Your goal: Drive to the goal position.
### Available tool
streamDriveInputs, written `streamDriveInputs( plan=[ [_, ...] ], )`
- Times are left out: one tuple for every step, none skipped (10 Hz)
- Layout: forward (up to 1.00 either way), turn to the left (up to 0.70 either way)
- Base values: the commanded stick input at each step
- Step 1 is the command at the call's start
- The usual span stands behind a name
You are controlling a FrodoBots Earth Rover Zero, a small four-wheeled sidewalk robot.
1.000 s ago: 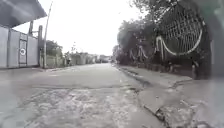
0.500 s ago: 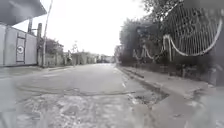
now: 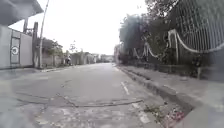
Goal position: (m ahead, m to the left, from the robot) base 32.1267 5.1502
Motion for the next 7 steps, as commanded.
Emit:
streamDriveInputs(
  plan=[
    [1.00, -0.03],
    [1.00, -0.03],
    [1.00, -0.03],
    [1.00, -0.04],
    [1.00, -0.03],
    [1.00, -0.03],
    [1.00, -0.04]
  ],
)
